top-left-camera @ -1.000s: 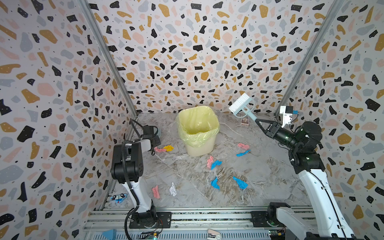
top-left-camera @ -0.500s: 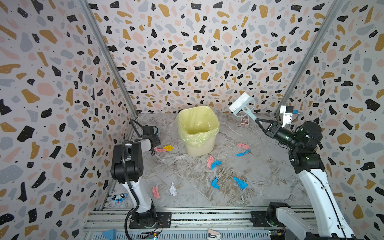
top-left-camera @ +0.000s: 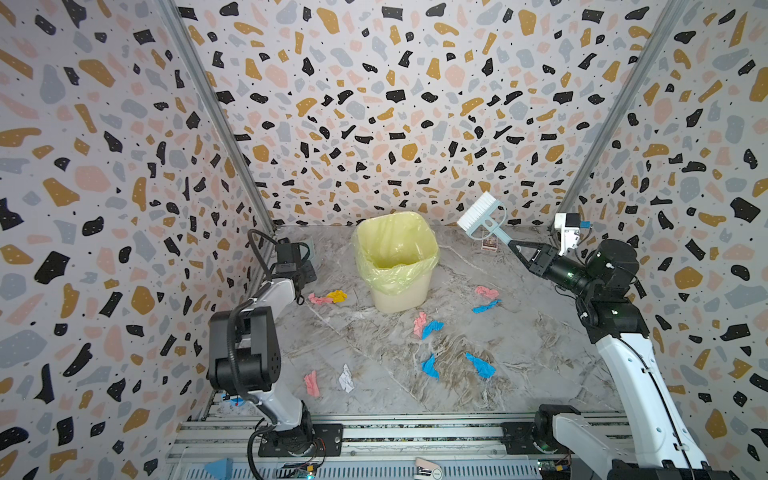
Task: Sweep away the paper scraps from the table
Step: 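Lift the dustpan with the left gripper while the right arm lowers the brush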
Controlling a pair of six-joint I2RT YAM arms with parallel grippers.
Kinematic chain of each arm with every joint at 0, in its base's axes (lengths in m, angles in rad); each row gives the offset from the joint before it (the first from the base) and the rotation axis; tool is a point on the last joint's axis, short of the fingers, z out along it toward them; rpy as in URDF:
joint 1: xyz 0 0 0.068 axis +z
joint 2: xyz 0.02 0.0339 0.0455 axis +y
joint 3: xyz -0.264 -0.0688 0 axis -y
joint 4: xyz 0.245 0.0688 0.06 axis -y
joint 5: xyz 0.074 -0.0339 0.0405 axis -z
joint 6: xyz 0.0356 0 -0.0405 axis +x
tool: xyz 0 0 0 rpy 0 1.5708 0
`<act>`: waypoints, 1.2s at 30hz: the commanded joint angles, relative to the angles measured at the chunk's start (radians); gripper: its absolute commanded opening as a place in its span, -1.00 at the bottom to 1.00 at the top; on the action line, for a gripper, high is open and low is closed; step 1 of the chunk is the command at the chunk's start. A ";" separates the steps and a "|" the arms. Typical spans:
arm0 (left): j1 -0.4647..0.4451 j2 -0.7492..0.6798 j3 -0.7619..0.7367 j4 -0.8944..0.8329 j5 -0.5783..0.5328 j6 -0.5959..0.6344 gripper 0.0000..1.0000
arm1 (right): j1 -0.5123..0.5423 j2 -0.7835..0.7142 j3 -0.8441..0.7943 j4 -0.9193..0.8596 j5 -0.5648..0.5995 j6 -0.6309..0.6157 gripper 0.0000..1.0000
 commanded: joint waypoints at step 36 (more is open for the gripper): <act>-0.909 -0.094 0.881 -0.809 -0.029 0.217 -1.00 | 0.091 0.196 0.389 -1.037 0.687 -0.434 -1.00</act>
